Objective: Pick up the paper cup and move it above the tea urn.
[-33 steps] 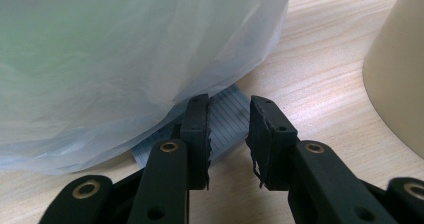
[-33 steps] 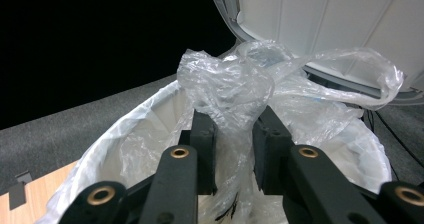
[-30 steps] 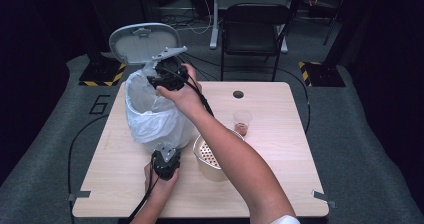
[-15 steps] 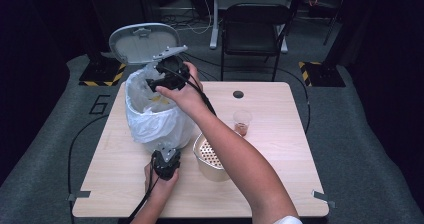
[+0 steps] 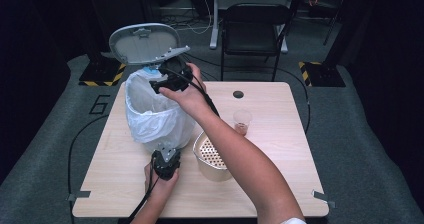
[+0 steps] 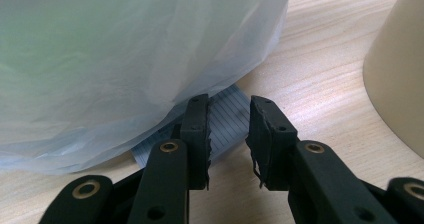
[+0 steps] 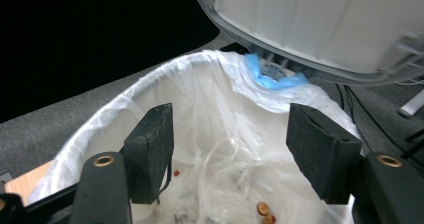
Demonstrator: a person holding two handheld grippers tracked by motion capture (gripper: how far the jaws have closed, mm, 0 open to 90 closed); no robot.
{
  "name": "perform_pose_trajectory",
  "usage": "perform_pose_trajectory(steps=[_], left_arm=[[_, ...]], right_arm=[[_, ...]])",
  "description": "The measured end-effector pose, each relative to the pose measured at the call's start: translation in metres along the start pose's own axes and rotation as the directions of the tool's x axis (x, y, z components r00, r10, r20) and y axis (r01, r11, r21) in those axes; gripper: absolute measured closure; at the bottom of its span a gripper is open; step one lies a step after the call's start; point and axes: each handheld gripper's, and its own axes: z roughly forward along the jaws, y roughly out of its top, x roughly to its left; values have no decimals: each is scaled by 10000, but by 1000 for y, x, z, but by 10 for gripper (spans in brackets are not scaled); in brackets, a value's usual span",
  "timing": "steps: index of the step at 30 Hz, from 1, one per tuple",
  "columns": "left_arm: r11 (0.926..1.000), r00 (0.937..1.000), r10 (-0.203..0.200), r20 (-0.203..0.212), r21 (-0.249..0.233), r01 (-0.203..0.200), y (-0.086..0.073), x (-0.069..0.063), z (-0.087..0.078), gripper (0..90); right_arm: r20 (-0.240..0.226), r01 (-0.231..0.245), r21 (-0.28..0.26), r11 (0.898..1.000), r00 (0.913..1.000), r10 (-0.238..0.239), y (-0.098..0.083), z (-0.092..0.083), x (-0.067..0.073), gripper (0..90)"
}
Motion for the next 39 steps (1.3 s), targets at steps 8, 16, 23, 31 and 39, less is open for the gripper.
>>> perform_pose_trajectory(steps=[8,16,23,31,39], left_arm=[[9999,9999,111,-77,13,-110,0,0,0,699],[10000,10000,-24,-6,-39,24,0,0,0,699],[9999,9998,107,-143,-106,-109,0,0,0,699],[9998,9999,-104,-92,-157,102,-1,-1,1,699],[9999,9999,82,-106,-79,-83,-1,0,0,699]], right_arm=[[534,-124,-106,9999,9985,130,-16,-28,-27,342],[989,-401,-209,9990,9942,420,-39,-54,-53,334],[1214,-354,-149,9993,9919,369,-64,-64,-73,376],[1079,-639,-124,9979,9920,649,-96,-70,-85,499],[617,-957,157,9953,9936,946,-134,-68,-86,560]])
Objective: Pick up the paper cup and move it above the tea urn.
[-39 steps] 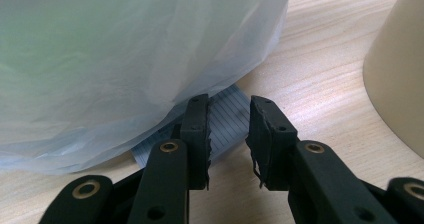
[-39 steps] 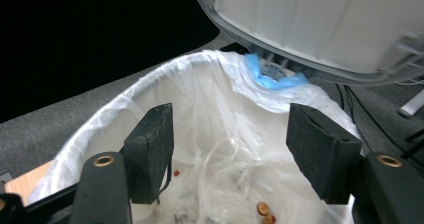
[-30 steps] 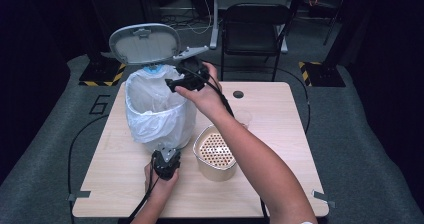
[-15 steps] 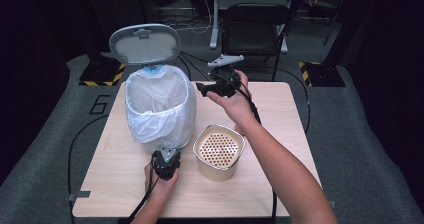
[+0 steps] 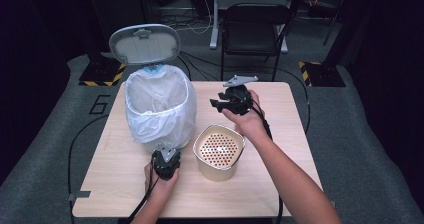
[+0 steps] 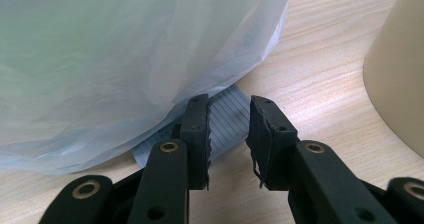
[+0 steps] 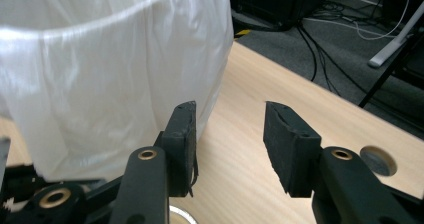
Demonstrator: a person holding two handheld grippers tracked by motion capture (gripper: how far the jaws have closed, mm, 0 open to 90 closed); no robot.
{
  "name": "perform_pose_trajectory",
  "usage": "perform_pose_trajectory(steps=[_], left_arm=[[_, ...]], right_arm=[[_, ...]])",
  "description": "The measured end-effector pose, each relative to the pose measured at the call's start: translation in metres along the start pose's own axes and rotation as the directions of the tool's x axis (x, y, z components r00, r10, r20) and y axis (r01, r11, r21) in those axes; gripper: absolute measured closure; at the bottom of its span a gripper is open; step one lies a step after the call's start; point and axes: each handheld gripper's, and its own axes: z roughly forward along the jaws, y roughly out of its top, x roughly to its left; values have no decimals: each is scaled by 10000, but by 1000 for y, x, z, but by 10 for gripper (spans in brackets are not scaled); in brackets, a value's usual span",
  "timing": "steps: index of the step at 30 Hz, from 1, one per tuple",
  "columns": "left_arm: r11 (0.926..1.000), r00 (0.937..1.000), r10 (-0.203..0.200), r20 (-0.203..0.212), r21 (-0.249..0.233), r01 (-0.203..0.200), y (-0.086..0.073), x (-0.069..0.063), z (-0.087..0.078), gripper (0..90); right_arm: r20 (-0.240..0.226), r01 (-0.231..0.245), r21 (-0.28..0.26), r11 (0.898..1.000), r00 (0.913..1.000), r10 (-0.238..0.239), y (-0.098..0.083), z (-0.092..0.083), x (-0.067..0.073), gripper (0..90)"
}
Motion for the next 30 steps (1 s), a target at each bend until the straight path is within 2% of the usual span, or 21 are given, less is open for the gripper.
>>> perform_pose_trajectory(steps=[1,6,8,9,10,11,18,22,23,27,29,30], left_arm=[[10000,10000,18,14,52,-18,0,0,0,699],[10000,10000,9,53,55,-9,0,0,0,699],[10000,10000,-7,32,23,7,0,0,0,699],[9999,9999,-164,47,-50,164,0,-1,0,699],[9999,9999,-104,1,-68,104,0,-1,0,699],[9999,9999,-121,8,-67,121,0,-1,1,699],[10000,10000,-30,29,15,30,0,-1,0,699],[9999,9999,-62,82,82,61,0,0,-1,699],[9999,9999,-64,82,84,64,0,0,-1,699],[10000,10000,-56,78,81,56,0,0,-1,699],[9999,9999,-62,79,80,61,0,0,-1,699],[9999,10000,-61,79,80,60,0,0,-1,700]], right_arm=[[-6,-83,58,9999,10000,83,-10,0,1,549],[40,69,-13,10000,10000,-69,-27,-3,1,534],[-49,95,68,9999,9999,-94,-35,-4,1,573],[-61,208,87,9997,9998,-208,-39,-4,0,589],[-91,187,172,9997,9998,-185,-43,-5,0,600],[-322,121,265,9996,9994,-112,-52,-5,-1,605],[-464,-103,409,9991,9988,122,-69,-5,-3,609],[-595,-145,635,9979,9981,183,-79,-2,-5,682],[-711,-205,724,9972,9971,257,-83,-2,-6,738],[-816,-259,814,9963,9961,326,-87,-2,-8,795],[-1009,-277,855,9960,9942,363,-89,-1,-10,814],[-1021,-176,838,9963,9944,262,-90,-1,-10,814]])
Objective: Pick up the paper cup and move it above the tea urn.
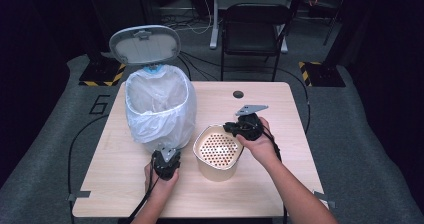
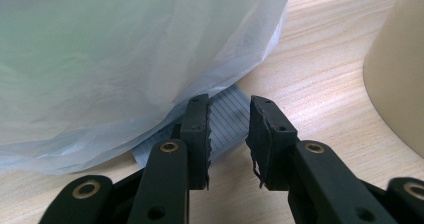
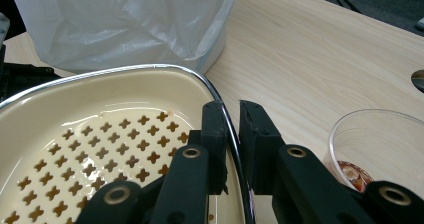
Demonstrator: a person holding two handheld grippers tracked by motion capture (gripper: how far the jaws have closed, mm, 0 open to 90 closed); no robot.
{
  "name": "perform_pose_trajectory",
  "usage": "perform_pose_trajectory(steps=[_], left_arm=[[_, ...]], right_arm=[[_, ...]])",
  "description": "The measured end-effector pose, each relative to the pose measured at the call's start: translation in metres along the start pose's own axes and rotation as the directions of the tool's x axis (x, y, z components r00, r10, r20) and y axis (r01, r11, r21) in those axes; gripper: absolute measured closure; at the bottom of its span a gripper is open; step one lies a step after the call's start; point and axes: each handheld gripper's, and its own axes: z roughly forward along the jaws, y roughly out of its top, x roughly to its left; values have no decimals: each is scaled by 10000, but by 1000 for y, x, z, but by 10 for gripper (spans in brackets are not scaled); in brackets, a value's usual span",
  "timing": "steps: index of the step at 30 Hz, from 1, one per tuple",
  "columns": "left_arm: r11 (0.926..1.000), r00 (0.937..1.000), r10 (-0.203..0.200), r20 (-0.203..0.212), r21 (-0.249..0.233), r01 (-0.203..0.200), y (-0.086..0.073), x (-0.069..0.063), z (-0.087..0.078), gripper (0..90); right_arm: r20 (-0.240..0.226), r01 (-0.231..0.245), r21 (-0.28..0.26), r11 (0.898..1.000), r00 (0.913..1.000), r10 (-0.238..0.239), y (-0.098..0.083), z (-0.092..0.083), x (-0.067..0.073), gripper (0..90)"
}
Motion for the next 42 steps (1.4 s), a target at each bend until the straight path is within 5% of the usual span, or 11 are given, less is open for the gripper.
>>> perform_pose_trajectory(steps=[29,30,31,36,42], left_arm=[[10000,10000,-12,14,4,12,0,0,0,700],[10000,10000,-7,14,4,7,0,0,0,700],[10000,10000,-19,13,1,19,0,0,0,699],[10000,10000,-10,-3,-12,10,0,0,0,700],[10000,10000,-28,30,-49,28,0,0,0,700]], right_arm=[[-251,71,-10,10000,9997,-72,-22,-27,11,848],[-247,86,35,10000,9997,-85,-22,-28,12,831],[-191,-13,-189,9998,9998,10,-20,-32,12,703],[136,-29,-569,9984,9999,36,-11,-40,5,582],[1139,-324,-1017,9943,9925,440,1,-45,-20,411]])
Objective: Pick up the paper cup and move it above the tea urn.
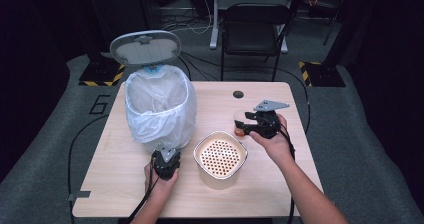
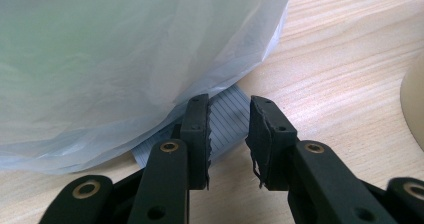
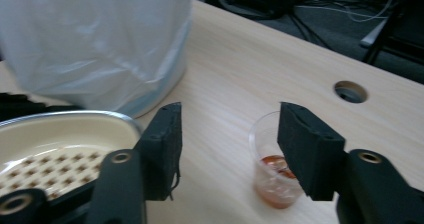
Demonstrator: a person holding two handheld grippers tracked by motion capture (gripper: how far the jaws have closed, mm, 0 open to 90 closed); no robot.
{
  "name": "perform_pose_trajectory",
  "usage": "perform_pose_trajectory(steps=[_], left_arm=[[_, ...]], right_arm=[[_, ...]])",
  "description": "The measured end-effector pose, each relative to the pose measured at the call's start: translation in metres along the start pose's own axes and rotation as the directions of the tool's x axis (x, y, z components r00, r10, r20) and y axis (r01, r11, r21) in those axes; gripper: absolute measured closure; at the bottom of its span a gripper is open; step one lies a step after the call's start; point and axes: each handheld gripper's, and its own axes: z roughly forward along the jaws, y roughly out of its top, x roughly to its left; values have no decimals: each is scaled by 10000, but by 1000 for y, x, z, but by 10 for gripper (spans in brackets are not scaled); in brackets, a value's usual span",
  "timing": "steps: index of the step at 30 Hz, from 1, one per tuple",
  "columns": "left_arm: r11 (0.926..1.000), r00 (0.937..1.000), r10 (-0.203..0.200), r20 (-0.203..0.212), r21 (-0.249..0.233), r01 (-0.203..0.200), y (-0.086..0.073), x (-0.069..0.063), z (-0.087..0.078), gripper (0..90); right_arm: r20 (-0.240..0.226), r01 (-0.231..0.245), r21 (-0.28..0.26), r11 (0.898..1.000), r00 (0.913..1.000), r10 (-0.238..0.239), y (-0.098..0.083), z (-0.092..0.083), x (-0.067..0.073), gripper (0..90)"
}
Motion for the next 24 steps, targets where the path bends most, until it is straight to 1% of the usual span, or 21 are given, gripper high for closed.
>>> perform_pose_trajectory(steps=[3,4,6,7,8,9,10,12,14,16,17,20,21,24], left_arm=[[10000,10000,6,-12,4,-6,0,0,0,700],[10000,10000,-1,-17,0,1,0,0,0,700],[10000,10000,8,-34,-11,-8,0,0,0,700],[10000,10000,4,-32,-15,-4,0,0,0,700],[10000,10000,3,-24,-1,-3,0,0,0,700],[10000,10000,3,-39,-14,-4,0,-1,0,700],[10000,10000,10,-24,-4,-10,0,0,0,700],[10000,10000,4,-17,-1,-4,0,0,0,700],[10000,10000,19,-40,-17,-19,0,0,0,700],[10000,10000,9,-33,-20,-9,0,0,0,700],[9999,10000,-74,-53,-95,74,0,-1,0,700],[9999,10000,-84,-47,-101,83,0,-1,0,700],[10000,10000,-53,-33,-76,53,0,-1,0,701],[9999,10000,-90,-38,-111,90,0,-1,0,701]], right_arm=[[485,-308,28,9995,9984,306,-1,8,-15,307],[604,-299,62,9995,9977,295,-2,11,-18,287],[751,-514,257,9983,9960,494,-5,17,-26,254],[992,-541,331,9980,9938,505,-9,23,-32,223],[992,-541,331,9980,9938,505,-9,23,-32,223],[1127,-579,389,9976,9922,532,-11,27,-34,196],[1127,-579,389,9976,9922,532,-11,27,-34,196],[1277,-525,398,9978,9907,470,-14,32,-36,157],[1377,-573,486,9972,9892,501,-16,37,-36,140],[1392,-480,489,9977,9894,408,-18,42,-37,139],[1356,-558,484,9973,9896,488,-19,46,-37,131],[1386,-558,512,9971,9892,483,-20,49,-37,117],[1388,-548,599,9967,9893,460,-21,54,-37,114],[1407,-529,674,9963,9891,429,-22,58,-37,105]])
